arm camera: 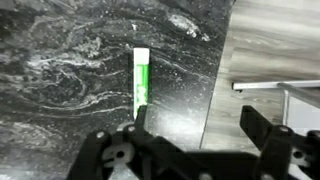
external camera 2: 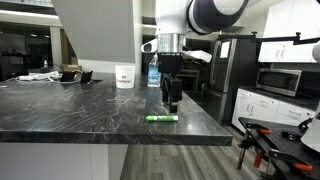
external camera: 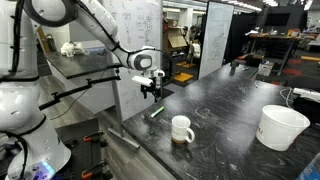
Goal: Pick up the pen from the table and put it in the mug cup.
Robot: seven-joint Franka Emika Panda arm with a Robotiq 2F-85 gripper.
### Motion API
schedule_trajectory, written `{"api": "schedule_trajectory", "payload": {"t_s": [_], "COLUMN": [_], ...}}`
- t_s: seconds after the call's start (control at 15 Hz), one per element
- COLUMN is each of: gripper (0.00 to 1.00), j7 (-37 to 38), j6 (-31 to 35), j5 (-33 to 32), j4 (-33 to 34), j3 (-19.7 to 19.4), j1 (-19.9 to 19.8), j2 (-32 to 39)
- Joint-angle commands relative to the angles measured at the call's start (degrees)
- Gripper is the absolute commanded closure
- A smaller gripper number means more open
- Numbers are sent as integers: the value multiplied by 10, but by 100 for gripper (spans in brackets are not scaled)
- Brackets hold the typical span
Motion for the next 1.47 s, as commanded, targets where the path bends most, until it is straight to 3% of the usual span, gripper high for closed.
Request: {"api": "schedule_trajectory", "payload": {"t_s": [0.0, 0.67, 1.07, 1.4], "gripper": [0, 0, 8, 20], "j7": [-35, -74, -105, -120], "j6": [3, 17, 10, 4], "j5": [11, 22, 35, 31], "j4": [33, 63, 101, 134], "j3": [4, 5, 6, 6], "j1": [-12, -39, -60, -65], "j2": [40, 81, 114, 145]}}
